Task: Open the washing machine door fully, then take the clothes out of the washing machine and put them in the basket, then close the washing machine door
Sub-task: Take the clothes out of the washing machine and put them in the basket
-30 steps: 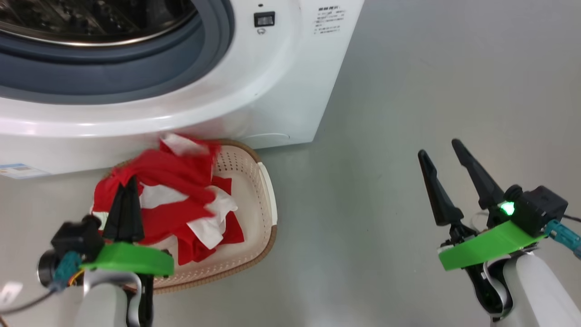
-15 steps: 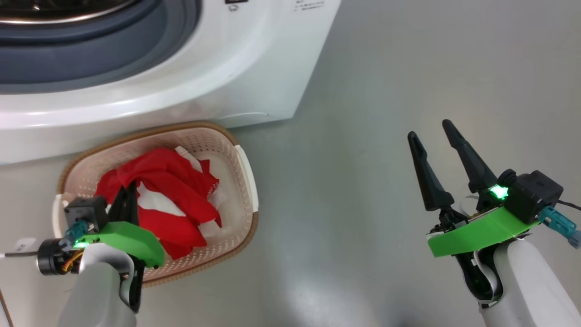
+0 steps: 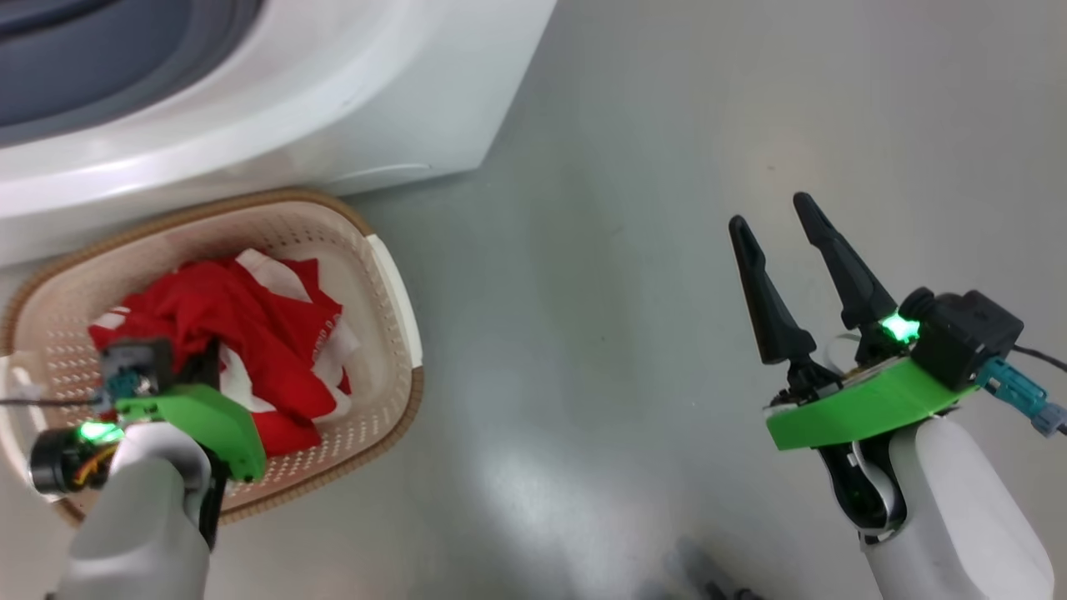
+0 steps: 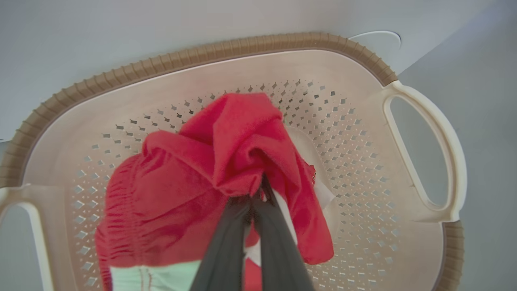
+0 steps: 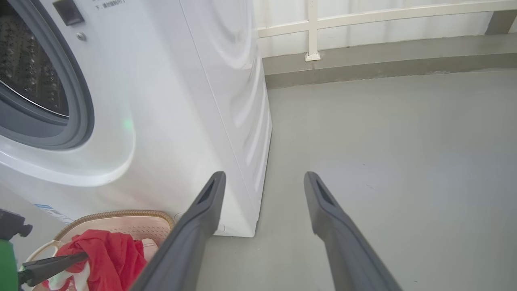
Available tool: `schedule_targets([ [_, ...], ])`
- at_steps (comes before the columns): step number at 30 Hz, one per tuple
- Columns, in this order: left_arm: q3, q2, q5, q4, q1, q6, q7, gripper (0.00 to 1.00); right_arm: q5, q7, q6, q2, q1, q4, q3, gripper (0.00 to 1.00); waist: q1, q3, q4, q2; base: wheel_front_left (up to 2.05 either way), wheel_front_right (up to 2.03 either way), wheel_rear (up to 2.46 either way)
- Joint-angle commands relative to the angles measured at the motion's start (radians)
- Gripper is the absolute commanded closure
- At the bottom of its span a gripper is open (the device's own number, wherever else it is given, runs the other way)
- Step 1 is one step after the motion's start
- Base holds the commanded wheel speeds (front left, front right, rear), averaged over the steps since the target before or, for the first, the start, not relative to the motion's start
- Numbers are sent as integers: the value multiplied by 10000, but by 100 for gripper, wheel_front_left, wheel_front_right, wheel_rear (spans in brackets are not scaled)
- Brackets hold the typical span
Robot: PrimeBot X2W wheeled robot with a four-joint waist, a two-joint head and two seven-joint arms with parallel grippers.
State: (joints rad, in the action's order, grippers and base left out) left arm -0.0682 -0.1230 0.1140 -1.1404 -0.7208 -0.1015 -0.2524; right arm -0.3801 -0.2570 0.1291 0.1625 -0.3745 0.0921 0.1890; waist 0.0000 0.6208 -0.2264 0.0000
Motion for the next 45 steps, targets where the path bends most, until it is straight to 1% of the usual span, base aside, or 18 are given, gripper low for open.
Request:
schedule_targets([
  [1, 162, -389, -38, -203, -241, -35, -93, 100, -121, -48, 16, -31, -103, -272, 277, 0, 0, 461, -301, 0, 0, 0, 0],
  [5, 173, -485, 82, -979, -689, -60, -86, 100, -119, -48, 16, -83, -230, -308, 326, 0, 0, 754, -400, 0, 0, 0, 0],
  [8, 182, -463, 199, -1222, -838, -96, -40, 99, -111, -48, 16, -80, -262, -304, 301, 0, 0, 830, -372, 0, 0, 0, 0],
  [10, 172, -416, 257, -1300, -893, -110, -44, 87, -93, -48, 16, -79, -273, -276, 295, 0, 0, 827, -321, 0, 0, 0, 0],
  [11, 157, -399, 273, -1328, -911, -117, -46, 78, -87, -48, 16, -80, -284, -262, 295, 0, 0, 819, -295, 0, 0, 0, 0],
  [12, 157, -399, 273, -1328, -911, -117, -46, 78, -87, -48, 16, -80, -284, -262, 295, 0, 0, 819, -295, 0, 0, 0, 0],
  [13, 140, -387, 289, -1351, -923, -124, -49, 63, -84, -48, 16, -80, -299, -246, 297, 0, 0, 803, -272, 0, 0, 0, 0],
  [14, 128, -380, 307, -1369, -926, -131, -53, 51, -83, -48, 16, -78, -312, -229, 302, 0, 0, 780, -251, 0, 0, 0, 0],
  [15, 116, -373, 329, -1385, -922, -141, -57, 27, -83, -48, 16, -73, -321, -214, 304, 0, 0, 751, -227, 0, 0, 0, 0],
  [16, 101, -355, 356, -1396, -913, -156, -61, 8, -84, -48, 16, -64, -326, -201, 299, 0, 0, 717, -199, 0, 0, 0, 0],
  [17, 92, -329, 392, -1404, -902, -173, -66, 0, -82, -48, 16, -54, -321, -186, 289, 0, 0, 672, -163, 0, 0, 0, 0],
  [24, 23, -163, 600, -1198, -805, -244, -88, 0, -78, -48, 16, 33, -208, -99, 201, 0, 0, 311, 117, 0, 0, 0, 0],
  [45, 369, 90, 1159, 1711, 1076, -289, -92, 0, -100, -48, 16, 471, 510, 326, -124, 0, 0, -1716, 971, 0, 0, 0, 0],
])
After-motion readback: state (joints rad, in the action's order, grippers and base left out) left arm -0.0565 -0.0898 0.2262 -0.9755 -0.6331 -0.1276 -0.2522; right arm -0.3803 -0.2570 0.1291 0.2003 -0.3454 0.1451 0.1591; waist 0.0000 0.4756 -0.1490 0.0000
